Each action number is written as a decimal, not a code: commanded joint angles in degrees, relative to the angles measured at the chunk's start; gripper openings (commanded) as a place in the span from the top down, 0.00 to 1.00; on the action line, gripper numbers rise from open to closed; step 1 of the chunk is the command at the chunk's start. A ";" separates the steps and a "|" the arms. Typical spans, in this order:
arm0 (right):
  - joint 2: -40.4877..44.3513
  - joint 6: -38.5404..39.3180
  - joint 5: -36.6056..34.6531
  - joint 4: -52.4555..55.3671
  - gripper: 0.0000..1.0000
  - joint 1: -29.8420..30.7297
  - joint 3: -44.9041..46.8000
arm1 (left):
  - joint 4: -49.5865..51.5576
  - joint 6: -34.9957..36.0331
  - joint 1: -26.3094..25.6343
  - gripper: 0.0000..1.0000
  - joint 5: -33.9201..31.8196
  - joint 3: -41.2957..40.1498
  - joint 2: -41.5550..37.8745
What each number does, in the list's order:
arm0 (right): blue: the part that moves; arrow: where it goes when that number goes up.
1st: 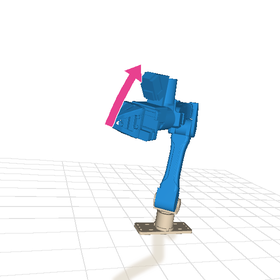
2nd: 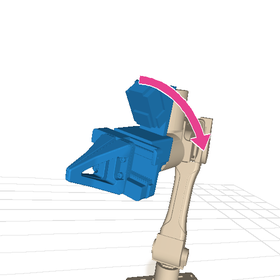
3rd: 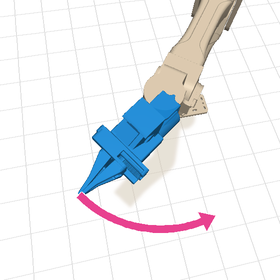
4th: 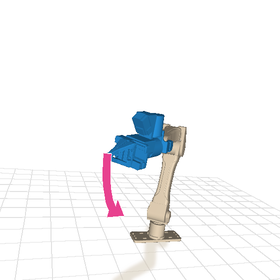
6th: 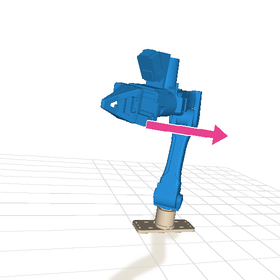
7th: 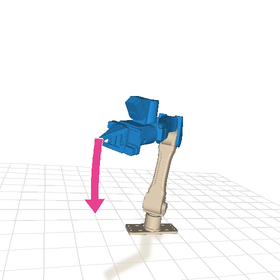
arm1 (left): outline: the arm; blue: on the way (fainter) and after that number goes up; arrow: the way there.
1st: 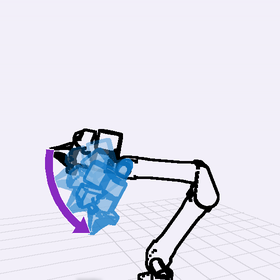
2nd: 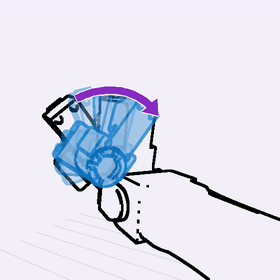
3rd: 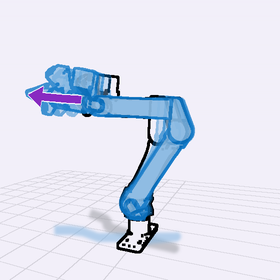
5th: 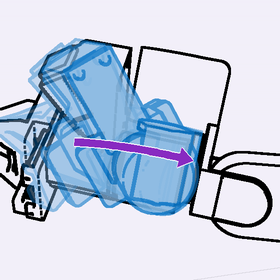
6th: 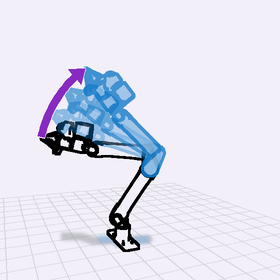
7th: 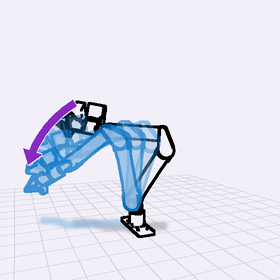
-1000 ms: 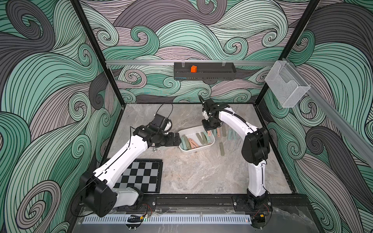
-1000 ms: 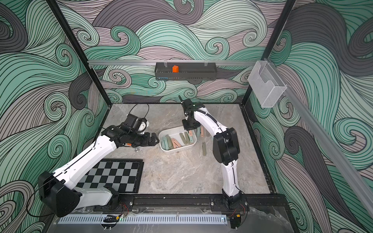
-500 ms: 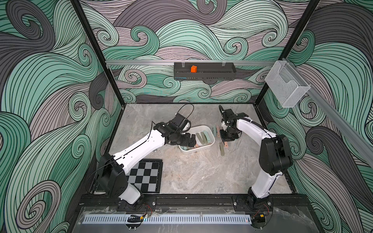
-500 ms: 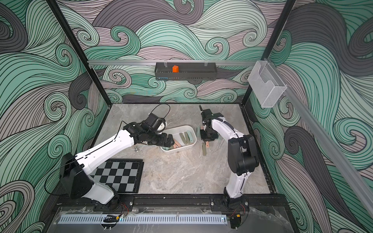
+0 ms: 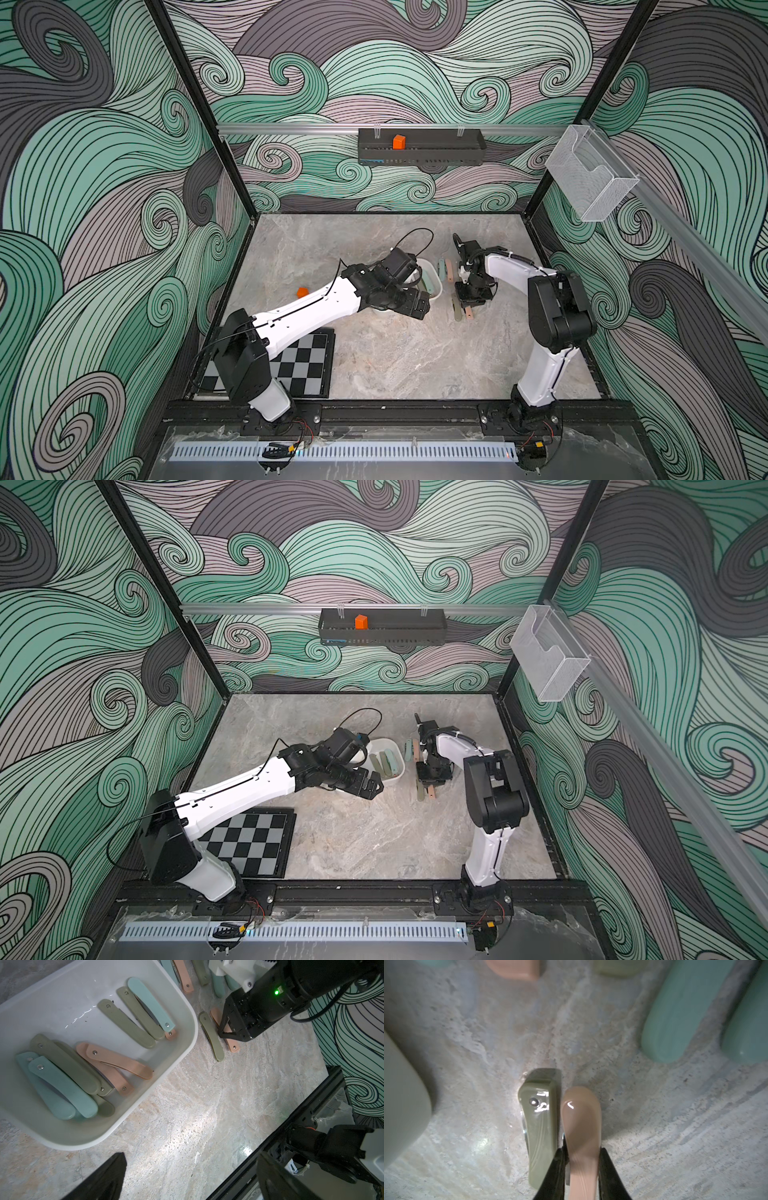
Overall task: Take the fruit knife out of the storage box
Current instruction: Place the fruit knife at the center of the board, then pick up the fruit knife from the storage box.
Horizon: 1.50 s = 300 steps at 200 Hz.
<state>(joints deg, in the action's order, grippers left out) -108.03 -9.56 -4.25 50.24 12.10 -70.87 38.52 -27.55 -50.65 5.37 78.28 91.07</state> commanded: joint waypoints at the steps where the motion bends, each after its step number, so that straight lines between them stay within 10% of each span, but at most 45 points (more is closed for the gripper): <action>1: -1.03 0.25 0.27 -0.33 0.76 -0.66 -1.11 | 0.25 1.88 -0.04 0.01 -1.32 2.47 0.49; 59: 1.81 0.13 -0.45 2.74 0.44 -0.04 -5.76 | 4.00 3.37 1.19 0.01 -8.55 3.75 -1.59; 177: -2.05 1.60 -0.42 8.32 0.10 8.79 -25.65 | 6.67 3.12 14.47 0.01 -7.49 -5.08 -14.38; 263: -12.98 2.53 0.29 8.50 0.08 17.97 -33.92 | 8.64 1.44 20.24 0.01 -7.48 -12.20 -21.55; 300: -17.58 2.44 0.76 8.54 0.35 18.93 -35.92 | 9.29 0.40 21.19 0.01 -7.74 -14.28 -23.34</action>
<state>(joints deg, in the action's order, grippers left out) -123.63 -7.22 -4.12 57.54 30.98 -104.79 46.13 -26.06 -30.28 -2.35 64.47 69.14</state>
